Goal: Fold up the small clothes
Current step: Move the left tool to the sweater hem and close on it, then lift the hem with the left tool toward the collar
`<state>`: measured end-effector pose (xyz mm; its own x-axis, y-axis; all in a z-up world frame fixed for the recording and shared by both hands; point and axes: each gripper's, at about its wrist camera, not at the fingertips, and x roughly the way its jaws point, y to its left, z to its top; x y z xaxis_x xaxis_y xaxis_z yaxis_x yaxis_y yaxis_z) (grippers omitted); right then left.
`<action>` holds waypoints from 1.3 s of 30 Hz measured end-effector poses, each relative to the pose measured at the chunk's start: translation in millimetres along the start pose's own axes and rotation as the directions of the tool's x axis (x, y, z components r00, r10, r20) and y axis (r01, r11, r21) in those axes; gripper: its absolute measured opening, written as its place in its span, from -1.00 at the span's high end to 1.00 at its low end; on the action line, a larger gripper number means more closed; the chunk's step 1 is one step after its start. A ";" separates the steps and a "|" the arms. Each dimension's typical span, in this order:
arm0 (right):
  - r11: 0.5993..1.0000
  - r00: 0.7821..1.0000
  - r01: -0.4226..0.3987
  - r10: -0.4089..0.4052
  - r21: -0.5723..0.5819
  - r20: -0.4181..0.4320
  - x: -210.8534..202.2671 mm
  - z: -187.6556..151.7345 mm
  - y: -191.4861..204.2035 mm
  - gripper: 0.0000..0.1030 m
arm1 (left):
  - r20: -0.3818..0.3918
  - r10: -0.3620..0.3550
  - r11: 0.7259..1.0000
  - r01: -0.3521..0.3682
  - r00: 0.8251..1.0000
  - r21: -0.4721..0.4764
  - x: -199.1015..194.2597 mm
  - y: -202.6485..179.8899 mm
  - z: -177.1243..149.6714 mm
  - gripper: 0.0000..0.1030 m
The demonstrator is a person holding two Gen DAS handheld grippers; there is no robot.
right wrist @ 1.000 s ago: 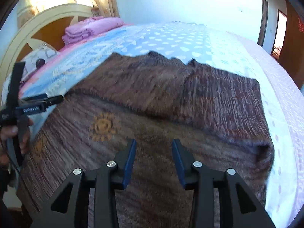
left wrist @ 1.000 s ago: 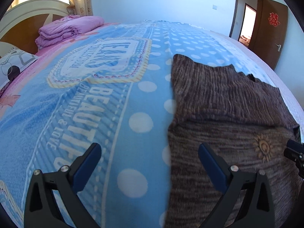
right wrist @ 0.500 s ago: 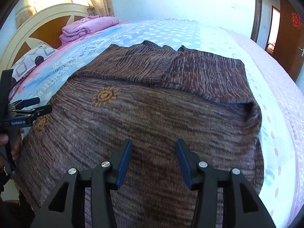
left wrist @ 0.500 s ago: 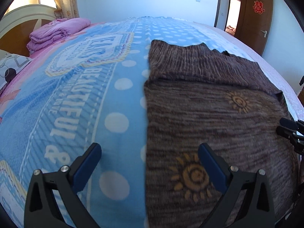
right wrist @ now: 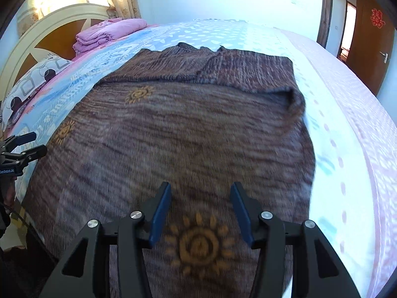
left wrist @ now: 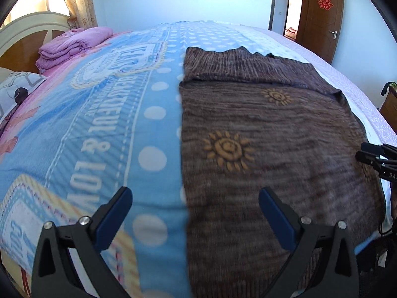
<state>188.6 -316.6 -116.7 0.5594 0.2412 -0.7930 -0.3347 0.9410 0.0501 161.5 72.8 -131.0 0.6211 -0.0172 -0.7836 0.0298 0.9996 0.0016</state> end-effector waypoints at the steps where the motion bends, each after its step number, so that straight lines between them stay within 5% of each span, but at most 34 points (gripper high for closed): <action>1: 1.000 1.000 0.000 0.000 -0.003 -0.001 -2.3 -4.5 0.8 -0.09 | -0.002 0.005 1.000 -0.005 1.000 0.005 -2.7 -0.8 -3.4 -1.00; 8: 0.999 1.000 0.025 -0.026 -0.047 -0.006 -12.0 -28.2 12.7 -0.18 | -0.050 -0.022 0.999 0.020 0.998 -0.037 -18.4 4.8 -29.1 -0.94; 20: 0.999 1.000 0.015 -0.014 -0.048 0.009 -22.2 -52.6 21.2 -0.26 | -0.129 -0.192 0.972 0.171 0.973 -0.160 -28.4 7.5 -66.1 -0.12; 30: 1.000 1.000 0.003 -0.003 -0.022 0.013 -32.2 -60.1 12.8 -0.26 | -0.150 -0.186 0.973 0.161 0.971 -0.164 -21.9 2.3 -71.4 0.13; 32: 1.000 1.000 0.012 -0.012 0.001 0.023 -40.4 -62.1 5.4 -0.26 | -0.149 -0.179 0.975 0.155 0.973 -0.157 -22.4 2.8 -71.6 0.30; 34: 0.999 0.999 0.013 -0.014 0.029 0.030 -51.7 -65.2 -3.5 -0.26 | -0.145 -0.187 0.974 0.164 0.972 -0.155 -23.1 5.5 -71.1 0.74; 39: 0.993 0.999 0.045 -0.047 0.105 0.022 -78.7 -82.8 -28.9 -0.26 | -0.105 -0.245 0.963 0.229 0.964 -0.145 -36.7 8.3 -68.7 0.83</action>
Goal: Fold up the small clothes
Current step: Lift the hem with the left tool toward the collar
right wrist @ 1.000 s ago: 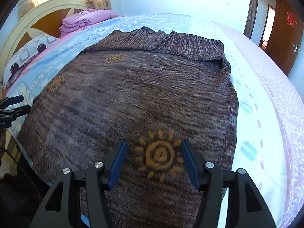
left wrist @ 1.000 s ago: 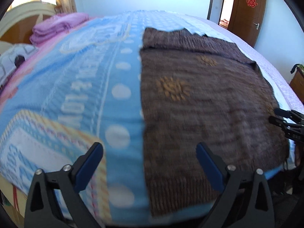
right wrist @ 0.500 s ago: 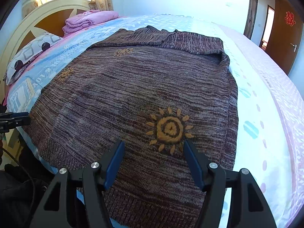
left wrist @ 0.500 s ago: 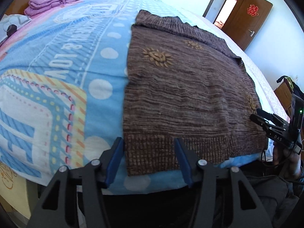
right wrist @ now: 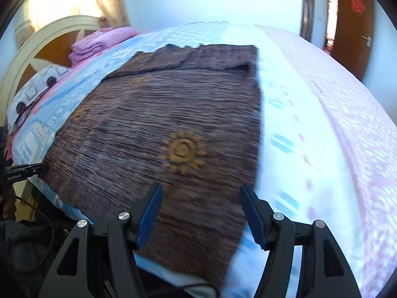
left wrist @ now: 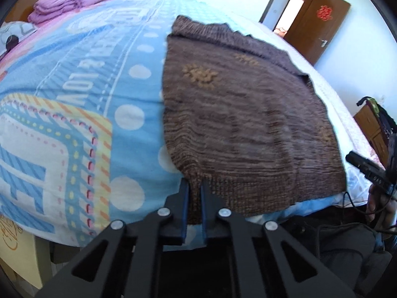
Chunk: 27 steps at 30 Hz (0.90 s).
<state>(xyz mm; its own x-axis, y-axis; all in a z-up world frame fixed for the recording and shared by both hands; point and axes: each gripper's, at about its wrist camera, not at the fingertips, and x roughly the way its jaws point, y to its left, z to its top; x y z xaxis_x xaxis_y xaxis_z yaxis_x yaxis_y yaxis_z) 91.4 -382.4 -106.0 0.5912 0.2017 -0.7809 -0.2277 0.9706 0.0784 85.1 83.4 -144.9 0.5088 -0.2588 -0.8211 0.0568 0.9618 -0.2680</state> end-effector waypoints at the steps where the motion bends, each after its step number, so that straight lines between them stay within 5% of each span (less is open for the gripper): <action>1: 1.000 1.000 0.008 -0.008 0.010 -0.007 -3.3 -4.0 -3.9 -0.26 | 0.011 -0.008 1.000 0.008 1.000 0.005 -3.4 -0.8 0.5 0.83; 10: 0.997 0.992 -0.039 0.048 0.072 -0.115 0.9 -36.5 -15.1 -0.25 | 0.025 -0.024 1.000 0.024 0.999 -0.003 -3.9 4.1 0.8 0.83; 12: 0.996 0.988 -0.046 0.057 0.078 -0.144 8.8 -40.5 -15.1 -0.02 | 0.020 -0.020 1.000 0.021 1.000 -0.008 -0.1 4.4 0.7 0.83; 19: 0.989 0.981 -0.110 0.124 0.101 -0.146 8.1 -42.8 -15.7 0.27 | -0.018 -0.001 0.999 0.000 1.000 -0.043 12.9 7.7 -1.9 0.68; 23: 0.989 0.980 -0.131 0.139 0.067 -0.145 7.7 -44.8 -11.6 0.85 | -0.009 -0.024 0.999 0.023 1.000 -0.040 9.3 9.4 -2.0 0.83; 27: 0.974 0.978 -0.197 0.204 0.109 -0.054 -8.7 -35.6 -20.6 0.87 | 0.059 -0.059 0.998 0.061 0.997 -0.033 -9.9 10.7 4.3 0.85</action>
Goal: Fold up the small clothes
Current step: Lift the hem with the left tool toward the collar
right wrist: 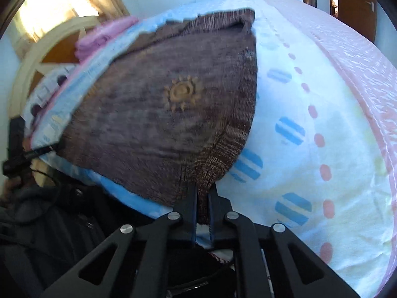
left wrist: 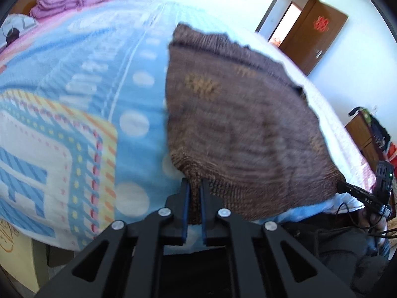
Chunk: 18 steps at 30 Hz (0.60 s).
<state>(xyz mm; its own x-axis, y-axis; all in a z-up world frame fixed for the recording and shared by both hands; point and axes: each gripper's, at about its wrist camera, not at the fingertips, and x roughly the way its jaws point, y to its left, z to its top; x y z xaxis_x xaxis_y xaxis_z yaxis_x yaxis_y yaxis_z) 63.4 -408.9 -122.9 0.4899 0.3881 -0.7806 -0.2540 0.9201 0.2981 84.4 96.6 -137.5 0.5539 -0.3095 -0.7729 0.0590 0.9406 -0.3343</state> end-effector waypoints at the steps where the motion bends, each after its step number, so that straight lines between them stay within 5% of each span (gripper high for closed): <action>1: 1.000 0.999 -0.019 0.019 0.006 0.038 -8.6 2.9 -1.4 0.87 | 0.028 -0.007 1.000 0.007 1.000 0.004 -6.8 -1.0 2.7 0.85; 5: 0.998 0.985 -0.064 0.059 0.023 0.161 -32.6 12.0 -3.8 0.88 | 0.105 -0.036 0.999 0.034 0.994 0.017 -25.3 -4.3 11.8 0.85; 18: 0.999 0.953 -0.046 0.047 -0.009 0.300 -46.5 52.8 4.7 0.88 | 0.180 -0.081 0.996 0.074 0.980 0.048 -25.2 -14.8 61.9 0.85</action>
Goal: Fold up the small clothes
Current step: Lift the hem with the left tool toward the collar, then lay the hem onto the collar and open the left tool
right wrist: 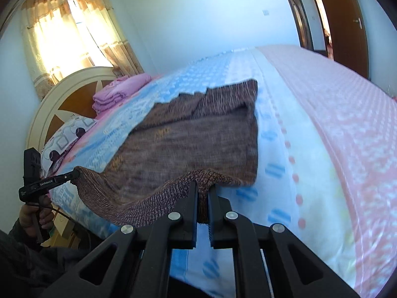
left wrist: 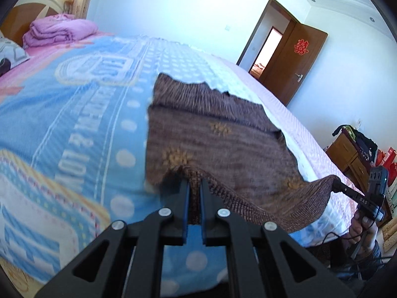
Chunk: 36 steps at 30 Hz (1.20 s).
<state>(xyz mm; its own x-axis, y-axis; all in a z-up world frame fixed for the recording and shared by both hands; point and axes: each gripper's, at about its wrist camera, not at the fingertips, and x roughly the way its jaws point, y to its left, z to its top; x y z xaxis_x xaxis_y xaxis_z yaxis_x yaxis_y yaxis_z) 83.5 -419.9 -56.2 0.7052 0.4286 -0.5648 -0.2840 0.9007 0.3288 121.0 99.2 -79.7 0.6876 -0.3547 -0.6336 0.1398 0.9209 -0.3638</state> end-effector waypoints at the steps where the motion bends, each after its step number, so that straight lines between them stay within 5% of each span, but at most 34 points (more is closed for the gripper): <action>1: 1.000 1.000 0.000 0.000 -0.002 0.008 1.1 3.6 -0.2 0.88 | 0.007 0.002 1.000 -0.002 1.000 0.004 1.0 -0.5 2.9 0.86; 10: 1.000 0.998 0.012 -0.011 -0.011 0.059 17.6 41.4 -8.5 0.89 | 0.042 -0.035 0.998 0.037 0.999 -0.057 26.6 4.9 40.3 0.86; 21: 0.999 0.986 0.020 -0.013 -0.038 0.169 38.3 123.7 -10.3 0.89 | 0.195 -0.044 0.997 0.055 0.980 -0.053 36.7 -0.1 124.4 0.87; 30: 0.998 0.976 0.055 -0.045 -0.038 0.214 73.1 188.9 -21.1 0.89 | 0.237 -0.005 0.999 0.013 0.971 -0.032 68.2 5.2 175.6 0.87; 36: 0.997 0.983 0.081 -0.078 -0.013 0.168 120.7 216.9 -38.9 0.89 | 0.203 0.045 0.999 -0.045 0.978 -0.004 116.1 9.6 201.8 0.87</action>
<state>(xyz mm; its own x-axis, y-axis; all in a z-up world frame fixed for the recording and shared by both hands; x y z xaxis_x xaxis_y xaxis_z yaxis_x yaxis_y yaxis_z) 320.6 -418.7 27.1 0.8244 0.3388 -0.4533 -0.2343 0.9335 0.2715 346.0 99.4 -19.0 0.8237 -0.2723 -0.4974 0.1054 0.9354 -0.3377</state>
